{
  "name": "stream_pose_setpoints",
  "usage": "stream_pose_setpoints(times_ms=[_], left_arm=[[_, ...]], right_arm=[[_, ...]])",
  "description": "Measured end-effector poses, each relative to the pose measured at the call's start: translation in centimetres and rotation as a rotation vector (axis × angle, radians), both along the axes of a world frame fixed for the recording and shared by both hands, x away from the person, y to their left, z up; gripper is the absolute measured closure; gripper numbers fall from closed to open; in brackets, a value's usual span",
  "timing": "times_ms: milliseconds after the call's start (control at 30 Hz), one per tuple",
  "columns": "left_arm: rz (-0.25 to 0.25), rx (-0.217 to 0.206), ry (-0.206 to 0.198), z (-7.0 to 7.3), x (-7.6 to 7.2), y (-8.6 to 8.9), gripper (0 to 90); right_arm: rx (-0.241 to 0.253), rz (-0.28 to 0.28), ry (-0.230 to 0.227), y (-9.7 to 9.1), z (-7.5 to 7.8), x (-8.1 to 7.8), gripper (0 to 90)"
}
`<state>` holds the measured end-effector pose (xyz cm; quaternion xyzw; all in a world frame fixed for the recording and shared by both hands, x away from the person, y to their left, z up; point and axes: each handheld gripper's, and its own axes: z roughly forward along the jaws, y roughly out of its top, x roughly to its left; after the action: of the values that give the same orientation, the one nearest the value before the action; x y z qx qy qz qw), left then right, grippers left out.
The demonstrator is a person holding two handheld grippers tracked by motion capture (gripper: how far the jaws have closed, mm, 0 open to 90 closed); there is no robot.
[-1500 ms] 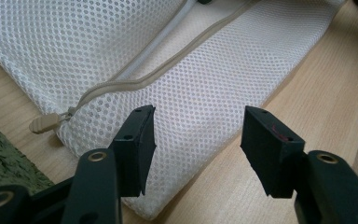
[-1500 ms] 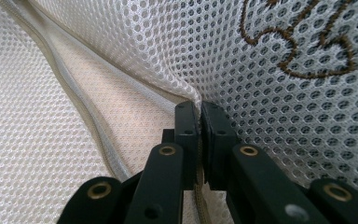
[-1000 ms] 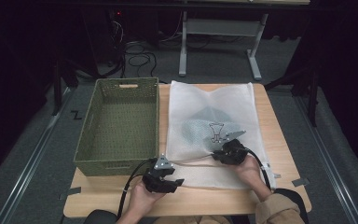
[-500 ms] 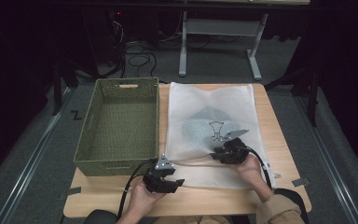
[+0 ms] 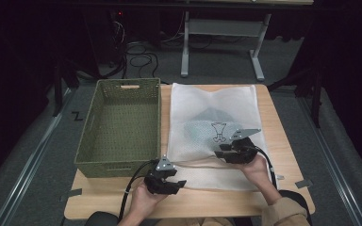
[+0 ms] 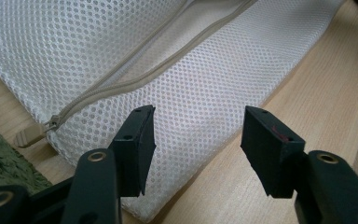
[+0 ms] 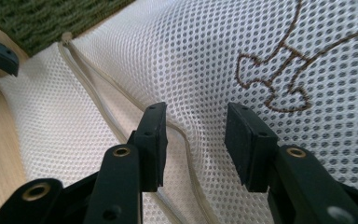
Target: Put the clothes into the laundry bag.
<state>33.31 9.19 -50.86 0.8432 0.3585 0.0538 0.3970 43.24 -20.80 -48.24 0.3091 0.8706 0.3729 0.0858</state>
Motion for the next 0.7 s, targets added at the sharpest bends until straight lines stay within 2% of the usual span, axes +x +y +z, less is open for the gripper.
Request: stream_pose_setpoints(times_ms=[100,333,500,700], left_arm=[[-0.004,0.001,0.001,0.0,0.0,0.0,44.4],[-0.011,-0.001,0.001,0.0,0.0,-0.1,44.0],[-0.003,-0.012,0.000,0.1,0.0,0.0,43.9],[-0.007,-0.005,0.001,0.0,0.0,-0.2,43.9]], right_arm=[[0.016,-0.005,-0.007,-0.2,0.4,-0.1,57.6],[0.045,-0.025,-0.071,-1.6,2.5,-0.4,55.6],[0.098,-0.043,-0.098,-2.7,4.1,-0.7,55.6],[0.110,-0.044,-0.118,-3.4,4.8,-1.3,54.2]])
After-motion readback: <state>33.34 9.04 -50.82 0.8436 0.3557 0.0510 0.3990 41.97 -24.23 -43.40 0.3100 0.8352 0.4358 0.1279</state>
